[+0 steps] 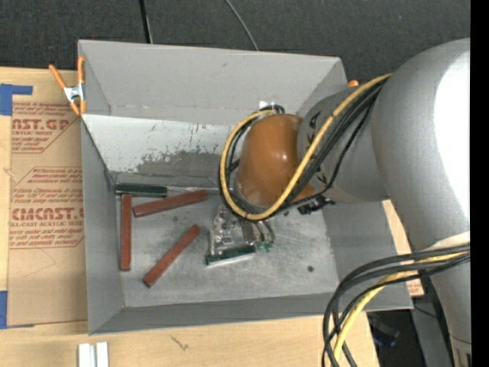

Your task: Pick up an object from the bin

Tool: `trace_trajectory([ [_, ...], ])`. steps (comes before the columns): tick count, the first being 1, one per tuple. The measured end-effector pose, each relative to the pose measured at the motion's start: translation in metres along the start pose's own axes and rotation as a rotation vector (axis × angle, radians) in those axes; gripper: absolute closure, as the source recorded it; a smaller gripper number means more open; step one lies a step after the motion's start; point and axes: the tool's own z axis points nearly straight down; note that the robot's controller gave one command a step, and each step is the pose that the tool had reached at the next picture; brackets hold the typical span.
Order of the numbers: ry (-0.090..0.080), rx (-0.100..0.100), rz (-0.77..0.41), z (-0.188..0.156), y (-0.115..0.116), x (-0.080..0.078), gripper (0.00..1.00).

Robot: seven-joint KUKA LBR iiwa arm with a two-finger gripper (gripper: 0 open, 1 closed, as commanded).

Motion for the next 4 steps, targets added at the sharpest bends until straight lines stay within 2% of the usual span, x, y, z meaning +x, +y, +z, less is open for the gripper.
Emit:
trace_trajectory([
  [1, 0.029, 0.003, -0.002, 0.007, 0.000, 0.009, 0.00],
  [2, 0.029, 0.003, -0.002, 0.007, -0.001, 0.008, 0.00],
  [3, 0.019, 0.002, -0.076, 0.005, 0.043, -0.008, 1.00],
  [4, 0.019, 0.001, -0.076, 0.005, 0.043, -0.008, 1.00],
])
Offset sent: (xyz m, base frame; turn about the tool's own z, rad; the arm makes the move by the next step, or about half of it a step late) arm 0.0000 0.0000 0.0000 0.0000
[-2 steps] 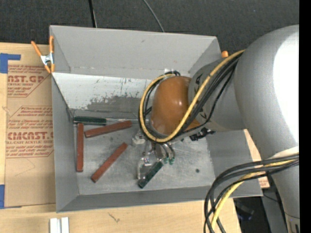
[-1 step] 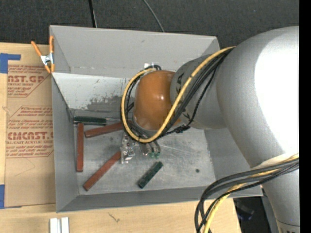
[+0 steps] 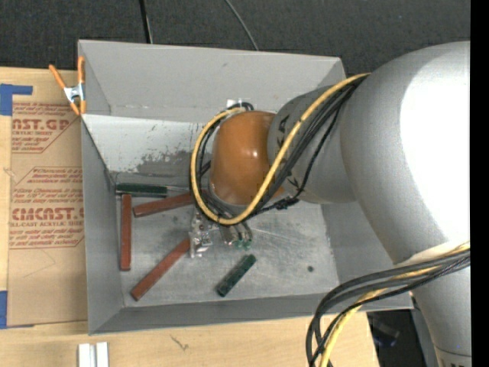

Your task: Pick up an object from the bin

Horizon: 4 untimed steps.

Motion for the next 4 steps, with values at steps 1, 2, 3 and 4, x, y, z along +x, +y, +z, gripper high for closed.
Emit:
trace_trajectory([
  [1, 0.019, 0.003, -0.003, -0.037, 0.000, 0.001, 1.00],
  [2, 0.004, 0.001, 0.019, -0.108, 0.009, -0.021, 0.00],
  [3, 0.011, 0.002, 0.018, -0.105, 0.009, -0.019, 0.00],
  [4, 0.011, 0.002, 0.016, -0.104, 0.008, -0.019, 0.00],
])
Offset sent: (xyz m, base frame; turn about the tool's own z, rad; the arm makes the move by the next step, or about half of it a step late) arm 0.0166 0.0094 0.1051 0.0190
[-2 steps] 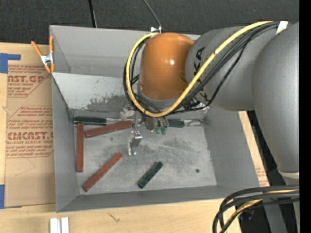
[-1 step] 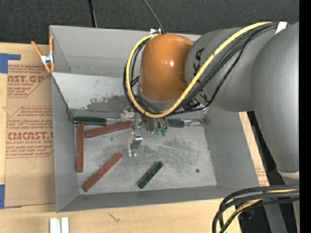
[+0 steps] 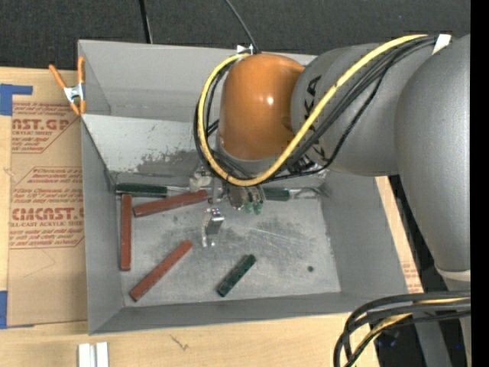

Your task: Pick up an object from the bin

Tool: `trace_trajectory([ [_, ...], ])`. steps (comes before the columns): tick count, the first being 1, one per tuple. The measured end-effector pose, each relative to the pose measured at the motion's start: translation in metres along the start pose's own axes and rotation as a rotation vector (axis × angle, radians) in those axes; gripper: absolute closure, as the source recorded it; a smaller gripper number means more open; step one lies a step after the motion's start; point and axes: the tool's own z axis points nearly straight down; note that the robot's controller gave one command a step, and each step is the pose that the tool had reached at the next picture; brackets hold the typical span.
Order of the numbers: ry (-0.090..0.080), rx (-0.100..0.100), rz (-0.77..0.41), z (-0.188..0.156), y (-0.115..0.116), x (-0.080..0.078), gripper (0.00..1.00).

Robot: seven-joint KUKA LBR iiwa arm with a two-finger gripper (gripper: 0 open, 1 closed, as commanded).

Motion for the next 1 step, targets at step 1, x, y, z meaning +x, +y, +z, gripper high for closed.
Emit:
trace_trajectory([
  [1, -0.002, 0.000, -0.020, 0.0268, -0.0140, -0.0121, 0.00],
])
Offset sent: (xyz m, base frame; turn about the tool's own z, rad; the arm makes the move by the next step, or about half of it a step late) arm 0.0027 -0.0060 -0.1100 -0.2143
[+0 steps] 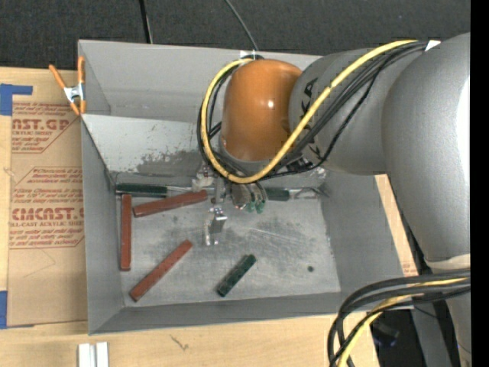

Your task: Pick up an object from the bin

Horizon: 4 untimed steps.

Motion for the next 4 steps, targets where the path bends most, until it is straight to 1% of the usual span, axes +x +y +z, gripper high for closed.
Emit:
trace_trajectory([
  [1, -0.012, -0.002, -0.194, 0.078, 0.010, 0.005, 1.00],
  [2, 0.001, -0.001, -0.195, 0.080, 0.009, 0.009, 0.00],
  [3, 0.000, -0.002, -0.195, 0.080, 0.009, 0.008, 0.00],
  [4, -0.009, -0.002, -0.596, 0.078, 0.055, 0.031, 1.00],
])
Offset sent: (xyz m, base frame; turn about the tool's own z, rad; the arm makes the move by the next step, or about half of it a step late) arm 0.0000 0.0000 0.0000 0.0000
